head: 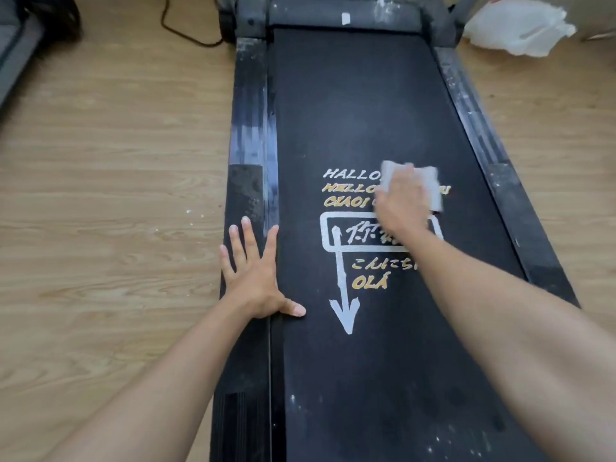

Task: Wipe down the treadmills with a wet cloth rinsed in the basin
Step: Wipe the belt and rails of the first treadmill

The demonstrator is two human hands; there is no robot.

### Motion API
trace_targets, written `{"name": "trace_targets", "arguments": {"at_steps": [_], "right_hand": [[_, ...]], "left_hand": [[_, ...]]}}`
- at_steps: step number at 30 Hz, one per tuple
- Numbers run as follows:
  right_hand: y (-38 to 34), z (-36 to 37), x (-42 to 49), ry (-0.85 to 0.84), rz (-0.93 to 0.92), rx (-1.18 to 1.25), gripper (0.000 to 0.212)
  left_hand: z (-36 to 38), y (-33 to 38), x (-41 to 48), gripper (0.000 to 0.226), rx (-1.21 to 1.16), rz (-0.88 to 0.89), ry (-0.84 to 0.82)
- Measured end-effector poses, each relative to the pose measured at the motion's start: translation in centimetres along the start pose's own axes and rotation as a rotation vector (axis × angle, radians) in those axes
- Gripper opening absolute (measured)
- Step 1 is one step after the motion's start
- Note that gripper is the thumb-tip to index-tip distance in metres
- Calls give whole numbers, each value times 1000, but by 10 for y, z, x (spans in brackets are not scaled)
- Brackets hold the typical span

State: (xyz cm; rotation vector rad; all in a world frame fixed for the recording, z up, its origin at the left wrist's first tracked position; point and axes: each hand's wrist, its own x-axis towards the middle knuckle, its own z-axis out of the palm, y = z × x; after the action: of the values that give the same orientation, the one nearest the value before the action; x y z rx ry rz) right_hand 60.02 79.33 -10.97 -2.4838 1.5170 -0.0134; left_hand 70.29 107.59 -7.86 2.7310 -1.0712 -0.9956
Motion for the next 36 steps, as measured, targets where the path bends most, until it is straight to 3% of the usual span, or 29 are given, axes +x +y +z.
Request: {"name": "trace_targets", "arguments": {"at_steps": [4,8,10,14,17,19,22,24,28,30,33,36], "right_hand": [[-113,34,-77,-78,-457,-56,65],[-94,34,-107,-163,-751,-116,61],[-50,20,-87,-161,-688,-112,60],[79,-13,-49,-132,-274,-75,65],[165,-31,-39,-115,-50,-63,91],[171,-29,-39,-111,37,-52,109],[118,-18,-47,-103,127,-33,120],[69,-10,-60,-91,6,-38,113],[-62,30,-113,-107,-497,-93,90],[-93,40,-140,-162,-666,-102,80],[-50,29,-136,-175,-763,-102,68],[43,7,-105,-120,-559,-77,61]], "left_hand": [[-1,-11,-10,177,-73,27,121],[-27,-32,-11,170,-86,134,-32],[-37,-42,-9,167,26,187,-113],[-29,-47,-5,165,128,207,-96],[-27,-50,-5,165,117,230,-78],[-29,-49,-8,163,124,229,-60],[-31,-46,-12,163,86,217,-41],[-30,-42,-10,164,107,215,-31],[-32,-39,-10,164,158,216,-28],[-34,-36,-12,164,182,211,-42],[-34,-35,-11,164,237,205,-45],[-32,-35,-9,163,279,194,-58]]}}
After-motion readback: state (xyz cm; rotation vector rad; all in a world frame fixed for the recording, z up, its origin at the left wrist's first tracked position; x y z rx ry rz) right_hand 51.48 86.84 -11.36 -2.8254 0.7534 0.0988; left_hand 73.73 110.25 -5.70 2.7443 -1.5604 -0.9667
